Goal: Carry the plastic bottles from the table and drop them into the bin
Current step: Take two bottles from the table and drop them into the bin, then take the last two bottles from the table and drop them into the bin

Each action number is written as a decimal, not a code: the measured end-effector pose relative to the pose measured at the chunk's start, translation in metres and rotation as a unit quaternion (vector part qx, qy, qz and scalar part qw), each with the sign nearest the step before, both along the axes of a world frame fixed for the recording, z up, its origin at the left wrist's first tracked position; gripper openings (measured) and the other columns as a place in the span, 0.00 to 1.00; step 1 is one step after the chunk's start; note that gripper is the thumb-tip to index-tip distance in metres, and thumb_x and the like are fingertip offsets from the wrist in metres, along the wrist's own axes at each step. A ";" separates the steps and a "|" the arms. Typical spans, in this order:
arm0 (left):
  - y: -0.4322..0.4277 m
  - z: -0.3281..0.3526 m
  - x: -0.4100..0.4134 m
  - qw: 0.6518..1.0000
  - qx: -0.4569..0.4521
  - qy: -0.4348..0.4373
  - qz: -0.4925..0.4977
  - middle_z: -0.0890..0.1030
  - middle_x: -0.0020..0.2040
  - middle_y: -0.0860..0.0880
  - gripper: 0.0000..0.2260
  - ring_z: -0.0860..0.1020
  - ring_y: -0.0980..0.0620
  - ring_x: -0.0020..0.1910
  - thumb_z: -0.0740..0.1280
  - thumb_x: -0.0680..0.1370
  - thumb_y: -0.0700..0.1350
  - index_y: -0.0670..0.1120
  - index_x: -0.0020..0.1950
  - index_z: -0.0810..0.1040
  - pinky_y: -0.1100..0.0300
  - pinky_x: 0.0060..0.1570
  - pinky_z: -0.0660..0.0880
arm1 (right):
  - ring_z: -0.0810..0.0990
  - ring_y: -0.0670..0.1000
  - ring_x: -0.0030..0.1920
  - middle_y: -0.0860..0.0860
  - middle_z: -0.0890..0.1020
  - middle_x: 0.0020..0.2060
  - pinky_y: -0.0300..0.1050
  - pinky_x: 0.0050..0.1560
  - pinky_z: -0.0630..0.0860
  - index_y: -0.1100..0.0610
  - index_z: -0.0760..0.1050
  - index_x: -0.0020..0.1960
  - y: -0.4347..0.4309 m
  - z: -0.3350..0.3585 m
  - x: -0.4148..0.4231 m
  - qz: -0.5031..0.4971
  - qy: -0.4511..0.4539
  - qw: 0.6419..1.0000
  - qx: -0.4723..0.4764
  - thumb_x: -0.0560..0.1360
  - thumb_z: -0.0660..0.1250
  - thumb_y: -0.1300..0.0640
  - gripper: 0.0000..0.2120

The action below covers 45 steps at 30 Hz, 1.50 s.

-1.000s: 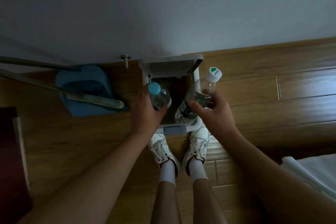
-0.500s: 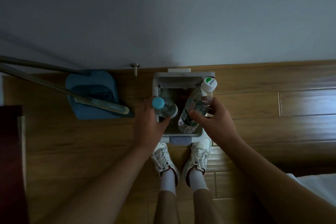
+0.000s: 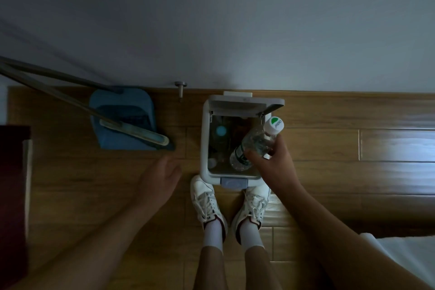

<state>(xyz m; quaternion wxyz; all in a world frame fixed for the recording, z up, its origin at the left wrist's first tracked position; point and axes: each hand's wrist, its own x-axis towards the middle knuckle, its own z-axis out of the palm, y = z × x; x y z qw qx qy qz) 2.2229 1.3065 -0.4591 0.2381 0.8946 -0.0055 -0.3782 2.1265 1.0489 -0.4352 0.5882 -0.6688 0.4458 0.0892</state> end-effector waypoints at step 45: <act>-0.101 0.345 -0.096 0.990 0.029 0.067 -0.124 0.78 0.55 0.51 0.12 0.76 0.52 0.52 0.58 0.83 0.54 0.52 0.60 0.76 0.56 0.46 0.73 | 0.80 0.46 0.42 0.48 0.83 0.45 0.41 0.42 0.75 0.54 0.79 0.60 -0.070 0.292 -0.232 -0.043 0.136 0.989 0.037 0.78 0.66 0.51 0.13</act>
